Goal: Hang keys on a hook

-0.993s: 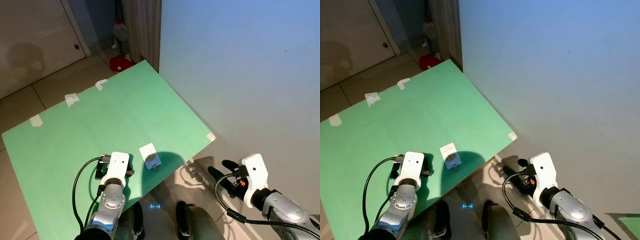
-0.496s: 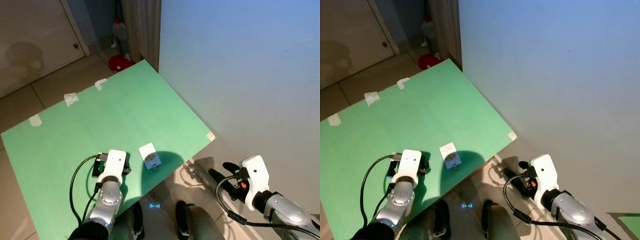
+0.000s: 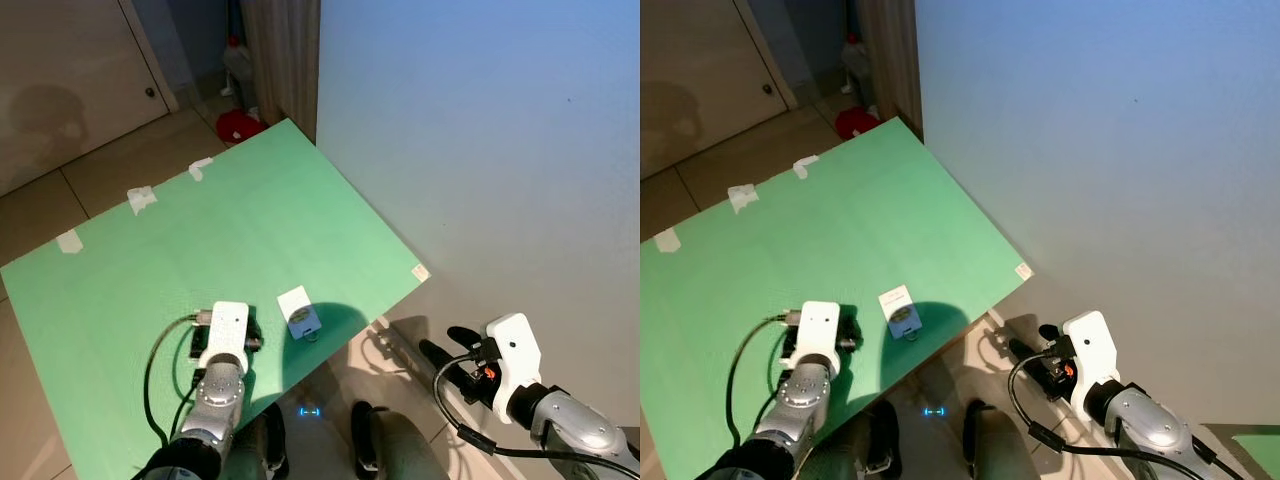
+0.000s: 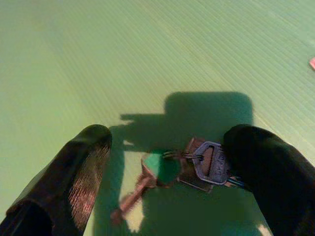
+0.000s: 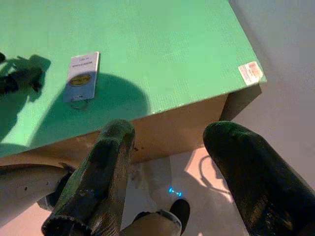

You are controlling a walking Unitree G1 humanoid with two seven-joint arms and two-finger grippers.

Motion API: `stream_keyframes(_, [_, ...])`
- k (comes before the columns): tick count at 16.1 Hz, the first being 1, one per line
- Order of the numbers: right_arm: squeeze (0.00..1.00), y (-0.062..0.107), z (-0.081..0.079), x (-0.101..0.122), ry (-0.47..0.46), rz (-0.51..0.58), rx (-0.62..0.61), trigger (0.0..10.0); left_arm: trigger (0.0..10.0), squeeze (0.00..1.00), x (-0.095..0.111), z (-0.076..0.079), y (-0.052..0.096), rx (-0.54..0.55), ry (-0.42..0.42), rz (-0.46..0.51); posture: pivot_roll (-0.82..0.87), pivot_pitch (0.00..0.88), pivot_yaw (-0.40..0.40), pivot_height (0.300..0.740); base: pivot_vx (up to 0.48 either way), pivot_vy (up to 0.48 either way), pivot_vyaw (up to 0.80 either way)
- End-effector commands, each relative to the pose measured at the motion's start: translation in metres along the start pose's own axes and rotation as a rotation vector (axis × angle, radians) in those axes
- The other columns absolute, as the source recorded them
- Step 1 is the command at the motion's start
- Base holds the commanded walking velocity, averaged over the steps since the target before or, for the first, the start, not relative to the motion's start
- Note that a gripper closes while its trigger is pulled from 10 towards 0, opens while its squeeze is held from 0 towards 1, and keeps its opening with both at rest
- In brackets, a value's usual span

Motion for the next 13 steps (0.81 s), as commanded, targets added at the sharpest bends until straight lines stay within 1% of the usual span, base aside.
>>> stream_keyframes(1, [0.00,0.006,0.001,-0.003,-0.010,-0.018,-0.010,10.0,10.0,0.00,-0.020,0.005,0.006,-0.030,0.030,-0.083,-0.33,0.293,-0.029,0.740,0.000,0.000,0.00])
stream_keyframes(2, [0.00,0.006,0.001,-0.003,-0.010,-0.019,-0.011,10.0,9.8,0.00,-0.020,0.005,0.006,-0.032,0.035,-0.086,-0.34,0.298,-0.032,0.740,0.000,0.000,0.00])
stream_keyframes(3, [0.00,0.007,0.001,-0.002,-0.009,-0.020,-0.011,10.0,8.3,0.00,-0.022,0.006,0.006,-0.039,0.039,-0.099,-0.34,0.300,-0.036,0.740,0.000,0.000,0.00])
stream_keyframes(4, [0.00,0.007,0.001,-0.002,-0.008,-0.020,-0.011,10.0,0.0,0.00,-0.023,0.007,0.006,-0.044,0.056,-0.107,-0.34,0.302,-0.038,0.740,0.000,0.000,0.00])
stream_keyframes(6, [0.00,0.007,0.002,-0.001,-0.007,-0.022,-0.011,10.0,0.0,0.00,-0.025,0.006,0.005,-0.044,0.052,-0.123,-0.34,0.303,-0.041,0.740,0.000,0.000,0.00])
stream_keyframes(8, [0.00,0.007,0.002,0.000,-0.007,-0.023,-0.009,10.0,0.0,0.00,-0.027,0.009,0.005,-0.093,0.050,-0.140,-0.34,0.304,-0.043,0.740,0.000,0.000,0.00])
stream_keyframes(13, [0.00,0.008,0.002,0.000,-0.007,-0.024,-0.010,10.0,0.0,0.00,-0.030,0.013,0.007,-0.122,0.067,-0.143,-0.35,0.308,-0.045,0.740,0.000,0.000,0.00])
Point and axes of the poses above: a point about 5 cm out from each wrist's last joint towards the gripper, its own y axis pointing back from the gripper into the wrist, its own x axis along the axis of the wrist's last joint, z = x × y, the point moved 2 cm from there along -y, pointing out of the wrist towards the gripper, and after that the axes turned 3 degrees about y, right-handed, at the moved point
